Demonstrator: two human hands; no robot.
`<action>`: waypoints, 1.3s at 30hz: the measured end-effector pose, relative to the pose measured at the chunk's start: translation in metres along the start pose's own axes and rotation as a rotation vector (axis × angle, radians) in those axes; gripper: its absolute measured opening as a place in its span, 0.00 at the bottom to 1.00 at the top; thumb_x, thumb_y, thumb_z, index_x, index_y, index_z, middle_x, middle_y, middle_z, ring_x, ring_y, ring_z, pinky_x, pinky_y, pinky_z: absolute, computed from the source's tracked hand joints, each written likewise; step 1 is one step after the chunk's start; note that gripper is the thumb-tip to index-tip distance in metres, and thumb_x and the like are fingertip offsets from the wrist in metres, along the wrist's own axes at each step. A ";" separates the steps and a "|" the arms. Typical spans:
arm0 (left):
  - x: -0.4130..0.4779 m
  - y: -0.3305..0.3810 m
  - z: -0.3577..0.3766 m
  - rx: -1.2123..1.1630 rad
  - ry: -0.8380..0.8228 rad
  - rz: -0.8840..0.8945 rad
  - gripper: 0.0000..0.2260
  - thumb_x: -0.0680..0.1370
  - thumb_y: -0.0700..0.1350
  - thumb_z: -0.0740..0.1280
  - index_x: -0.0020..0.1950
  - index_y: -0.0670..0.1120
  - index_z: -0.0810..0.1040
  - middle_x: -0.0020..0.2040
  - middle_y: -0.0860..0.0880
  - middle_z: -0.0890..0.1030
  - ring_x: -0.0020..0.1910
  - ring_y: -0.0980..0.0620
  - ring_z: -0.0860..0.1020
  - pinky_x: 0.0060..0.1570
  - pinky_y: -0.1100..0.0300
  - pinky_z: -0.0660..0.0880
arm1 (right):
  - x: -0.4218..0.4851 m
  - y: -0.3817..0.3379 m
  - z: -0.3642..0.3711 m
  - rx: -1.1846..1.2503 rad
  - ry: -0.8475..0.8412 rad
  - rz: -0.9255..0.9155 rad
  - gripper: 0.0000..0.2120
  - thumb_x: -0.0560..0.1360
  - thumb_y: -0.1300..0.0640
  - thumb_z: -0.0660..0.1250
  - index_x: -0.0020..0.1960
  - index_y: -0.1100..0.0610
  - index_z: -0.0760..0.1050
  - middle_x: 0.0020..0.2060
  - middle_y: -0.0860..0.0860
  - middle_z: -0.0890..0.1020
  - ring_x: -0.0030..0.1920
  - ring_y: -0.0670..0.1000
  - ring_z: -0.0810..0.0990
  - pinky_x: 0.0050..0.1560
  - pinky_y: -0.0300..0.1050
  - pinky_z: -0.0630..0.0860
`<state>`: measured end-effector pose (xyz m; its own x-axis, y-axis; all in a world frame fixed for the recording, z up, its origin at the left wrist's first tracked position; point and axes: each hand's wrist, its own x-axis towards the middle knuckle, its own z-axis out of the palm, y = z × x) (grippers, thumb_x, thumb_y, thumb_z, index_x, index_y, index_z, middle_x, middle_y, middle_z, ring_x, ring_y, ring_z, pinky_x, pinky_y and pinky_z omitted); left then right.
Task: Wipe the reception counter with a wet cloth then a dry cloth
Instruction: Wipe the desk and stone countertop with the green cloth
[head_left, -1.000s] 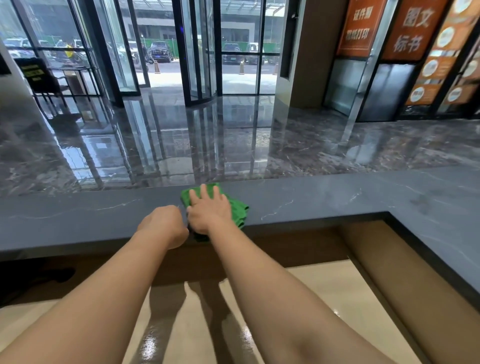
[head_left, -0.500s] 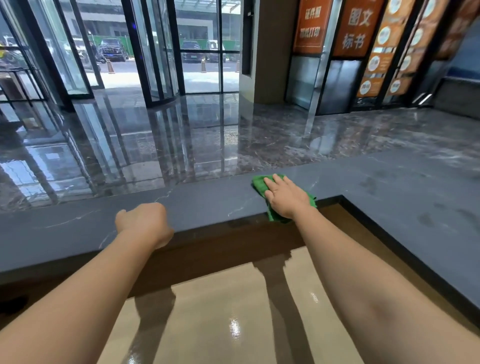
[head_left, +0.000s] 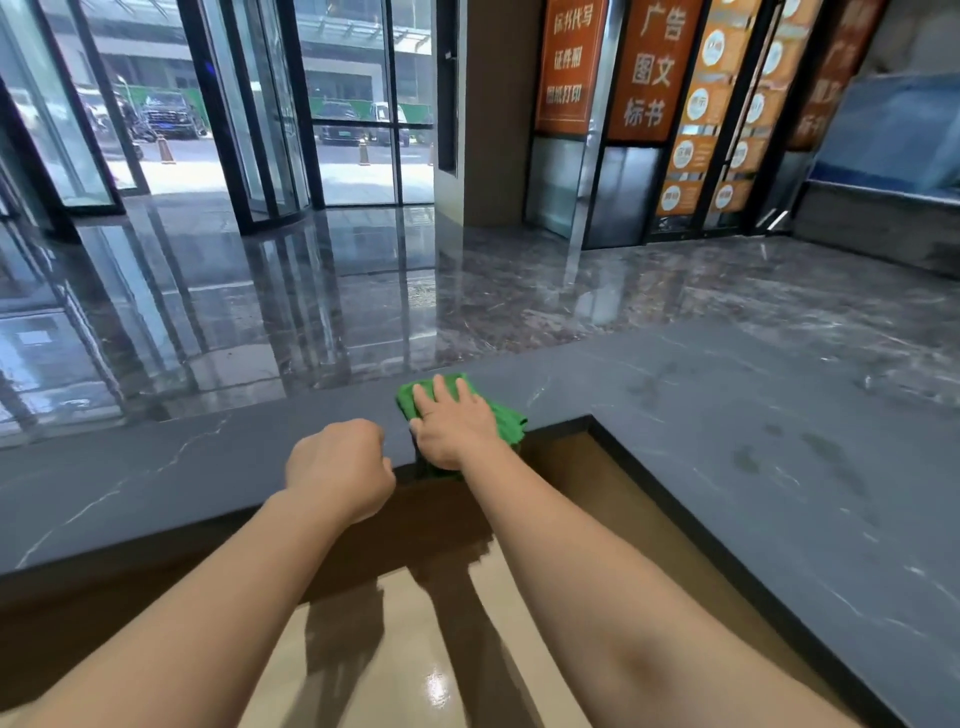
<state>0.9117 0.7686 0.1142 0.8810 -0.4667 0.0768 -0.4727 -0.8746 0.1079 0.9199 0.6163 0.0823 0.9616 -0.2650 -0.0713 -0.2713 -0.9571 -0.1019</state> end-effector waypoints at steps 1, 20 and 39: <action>0.005 0.010 0.002 0.008 -0.019 -0.017 0.13 0.80 0.49 0.60 0.62 0.48 0.76 0.59 0.47 0.80 0.57 0.44 0.77 0.52 0.54 0.74 | 0.003 0.007 -0.001 0.002 -0.011 -0.047 0.27 0.84 0.46 0.47 0.80 0.50 0.45 0.79 0.52 0.44 0.78 0.59 0.42 0.77 0.58 0.47; 0.031 0.043 0.030 0.064 -0.042 -0.130 0.15 0.81 0.52 0.58 0.65 0.50 0.76 0.65 0.50 0.77 0.65 0.48 0.73 0.69 0.54 0.63 | 0.090 0.120 -0.018 -0.005 0.019 0.080 0.26 0.83 0.51 0.48 0.80 0.52 0.47 0.79 0.54 0.47 0.78 0.60 0.44 0.77 0.57 0.47; 0.029 0.043 0.023 -0.013 -0.105 -0.155 0.17 0.82 0.51 0.58 0.69 0.51 0.73 0.70 0.52 0.73 0.70 0.51 0.68 0.74 0.52 0.51 | 0.077 0.095 -0.015 0.037 -0.012 -0.190 0.25 0.84 0.51 0.46 0.80 0.51 0.48 0.79 0.53 0.50 0.78 0.57 0.47 0.77 0.55 0.50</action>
<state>0.9172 0.7145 0.0978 0.9400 -0.3381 -0.0451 -0.3306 -0.9357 0.1232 0.9684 0.5035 0.0823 0.9951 -0.0786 -0.0593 -0.0868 -0.9847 -0.1511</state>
